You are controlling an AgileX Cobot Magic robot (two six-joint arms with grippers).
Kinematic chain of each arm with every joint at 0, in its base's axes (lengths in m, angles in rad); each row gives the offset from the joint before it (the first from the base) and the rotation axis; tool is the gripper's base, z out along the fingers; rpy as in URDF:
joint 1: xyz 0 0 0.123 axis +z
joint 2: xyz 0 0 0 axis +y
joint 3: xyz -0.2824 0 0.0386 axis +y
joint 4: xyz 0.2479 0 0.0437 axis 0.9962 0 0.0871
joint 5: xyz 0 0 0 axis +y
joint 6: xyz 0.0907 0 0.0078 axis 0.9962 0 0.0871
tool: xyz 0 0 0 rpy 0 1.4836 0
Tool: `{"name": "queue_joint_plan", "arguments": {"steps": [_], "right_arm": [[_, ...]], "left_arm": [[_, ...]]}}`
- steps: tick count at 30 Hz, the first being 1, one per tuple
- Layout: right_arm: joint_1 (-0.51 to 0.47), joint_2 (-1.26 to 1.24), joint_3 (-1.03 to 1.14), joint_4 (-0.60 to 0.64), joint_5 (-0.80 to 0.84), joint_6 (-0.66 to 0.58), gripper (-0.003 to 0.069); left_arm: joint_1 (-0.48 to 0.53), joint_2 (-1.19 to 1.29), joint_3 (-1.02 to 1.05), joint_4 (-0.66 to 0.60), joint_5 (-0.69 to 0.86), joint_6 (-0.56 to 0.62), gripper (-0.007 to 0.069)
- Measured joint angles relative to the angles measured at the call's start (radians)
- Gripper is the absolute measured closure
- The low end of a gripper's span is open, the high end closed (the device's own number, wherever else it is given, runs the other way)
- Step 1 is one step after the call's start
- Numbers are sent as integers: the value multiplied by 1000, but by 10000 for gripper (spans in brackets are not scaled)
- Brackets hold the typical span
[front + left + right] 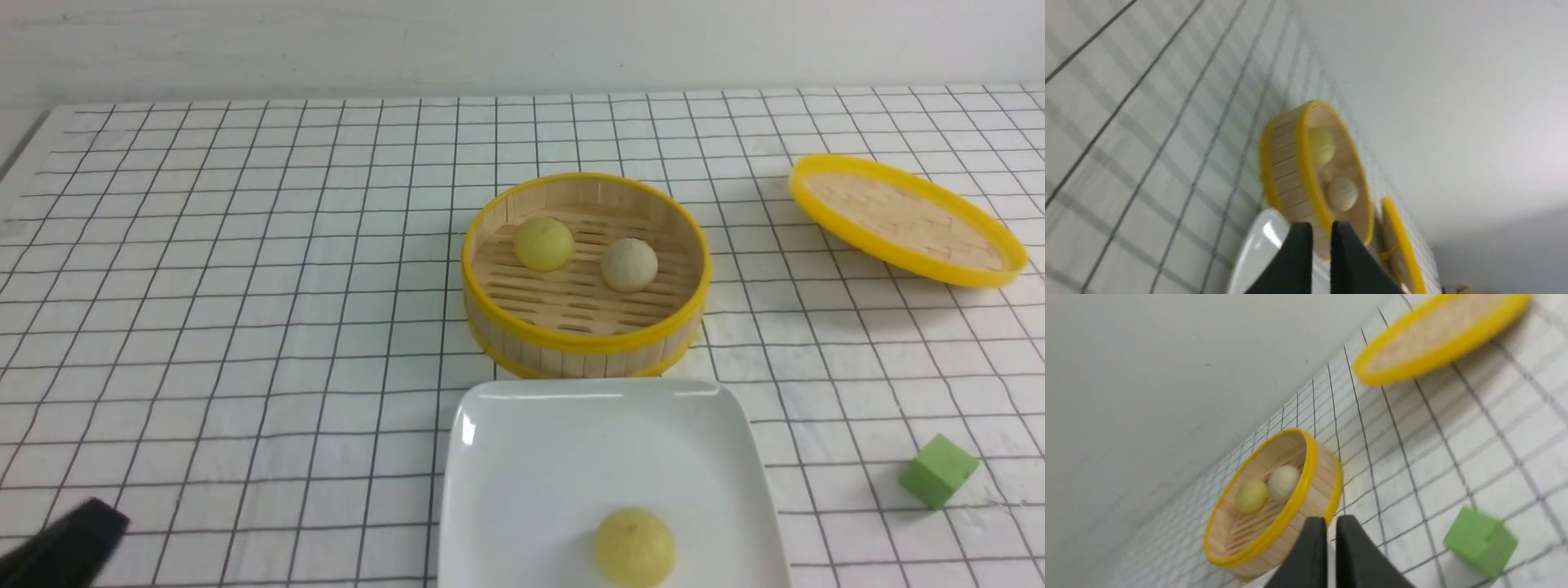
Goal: Put the steamed buns into the plate on the white-black tablecloth.
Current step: 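Reach toward a bun in the bamboo steamer with the right gripper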
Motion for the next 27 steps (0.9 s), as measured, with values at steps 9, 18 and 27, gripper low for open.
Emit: {"name": "queue_joint_plan", "arguments": {"steps": [9, 18, 27], "right_arm": [[0, 606, -310, -166, 519, -160, 662], [1, 1003, -489, 376, 421, -745, 541], [131, 1437, -859, 494, 390, -949, 286]], "left_arm": [[0, 519, -268, 210, 549, 72, 622], [0, 828, -376, 213, 575, 290, 582], [0, 919, -378, 201, 517, 311, 379]]}}
